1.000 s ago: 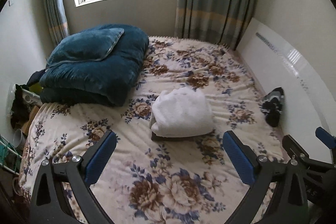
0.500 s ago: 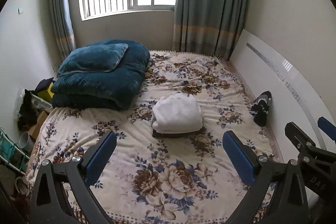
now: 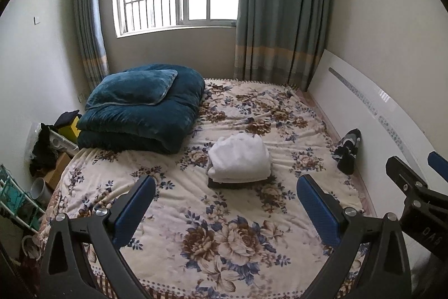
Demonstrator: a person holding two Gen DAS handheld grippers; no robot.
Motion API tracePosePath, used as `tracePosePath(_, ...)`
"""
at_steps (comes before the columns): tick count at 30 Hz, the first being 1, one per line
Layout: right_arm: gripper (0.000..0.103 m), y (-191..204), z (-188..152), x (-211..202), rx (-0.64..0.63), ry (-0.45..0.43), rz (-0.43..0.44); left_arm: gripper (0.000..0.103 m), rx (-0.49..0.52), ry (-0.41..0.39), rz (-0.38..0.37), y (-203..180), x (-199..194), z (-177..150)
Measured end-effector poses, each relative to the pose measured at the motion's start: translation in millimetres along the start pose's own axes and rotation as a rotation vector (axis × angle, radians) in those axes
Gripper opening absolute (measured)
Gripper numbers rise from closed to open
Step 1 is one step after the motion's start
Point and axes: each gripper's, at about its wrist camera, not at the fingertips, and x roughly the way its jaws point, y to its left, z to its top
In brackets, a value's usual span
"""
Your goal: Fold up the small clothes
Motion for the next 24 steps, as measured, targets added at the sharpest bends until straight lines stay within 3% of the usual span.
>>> tracePosePath(24, 0.103, 5, 1, -4, -0.013, -0.002, 0.029, 0.103, -0.015, -0.015, 0.018, 3, -15, 1)
